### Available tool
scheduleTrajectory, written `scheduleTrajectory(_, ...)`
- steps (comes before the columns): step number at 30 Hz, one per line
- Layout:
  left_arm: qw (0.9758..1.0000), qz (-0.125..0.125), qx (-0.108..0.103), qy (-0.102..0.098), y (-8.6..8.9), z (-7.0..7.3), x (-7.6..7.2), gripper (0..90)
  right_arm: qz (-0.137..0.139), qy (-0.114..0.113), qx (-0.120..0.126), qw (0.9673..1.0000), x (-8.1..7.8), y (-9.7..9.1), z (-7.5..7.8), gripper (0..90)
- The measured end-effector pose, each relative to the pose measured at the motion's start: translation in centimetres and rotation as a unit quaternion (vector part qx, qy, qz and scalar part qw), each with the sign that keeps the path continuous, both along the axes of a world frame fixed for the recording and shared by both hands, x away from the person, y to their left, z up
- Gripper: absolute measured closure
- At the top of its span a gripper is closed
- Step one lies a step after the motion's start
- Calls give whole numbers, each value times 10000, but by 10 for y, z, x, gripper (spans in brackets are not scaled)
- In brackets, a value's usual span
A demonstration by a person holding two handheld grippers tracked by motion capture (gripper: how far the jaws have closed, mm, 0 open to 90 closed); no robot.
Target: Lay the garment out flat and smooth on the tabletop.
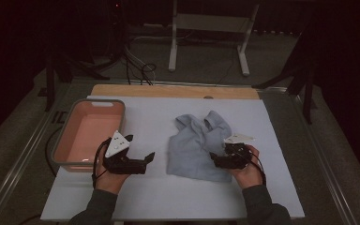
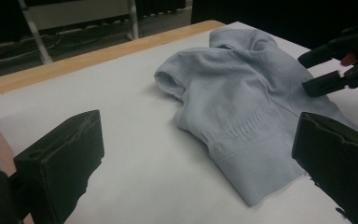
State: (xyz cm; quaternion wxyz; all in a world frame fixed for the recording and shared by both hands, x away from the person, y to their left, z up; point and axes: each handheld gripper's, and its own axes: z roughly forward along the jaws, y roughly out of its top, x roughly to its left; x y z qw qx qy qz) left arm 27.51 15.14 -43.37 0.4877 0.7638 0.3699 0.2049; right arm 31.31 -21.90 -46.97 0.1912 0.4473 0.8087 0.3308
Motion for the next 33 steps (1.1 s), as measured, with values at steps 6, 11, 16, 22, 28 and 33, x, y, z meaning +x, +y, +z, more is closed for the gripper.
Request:
scheduleTrajectory(6, 10000, 21, -10, 12, 1, 0, 0, 30, -120, -35, 185, 9998, -8, -18, 4, 224)
scheduleTrajectory(11, 10000, 34, -7, 1, 1, 0, 0, 30, -227, -35, 139, 9996, -17, -32, 3, 234)
scheduleTrajectory(16, 10000, 28, -10, 10, 0, 0, 0, 30, -269, -47, 100, 9996, -26, -41, 1, 250)
scheduleTrajectory(22, 10000, 24, -20, 8, 0, -1, 0, 30, -311, 1, 92, 9995, -36, -47, -5, 290)
scheduleTrajectory(28, 10000, 21, -4, 7, -1, -1, 0, 30, -351, 98, 126, 9993, -40, -50, -12, 342)
scheduleTrajectory(33, 10000, 31, -25, -5, 0, 0, -1, 30, -248, 227, 115, 9994, -44, -48, -18, 410)
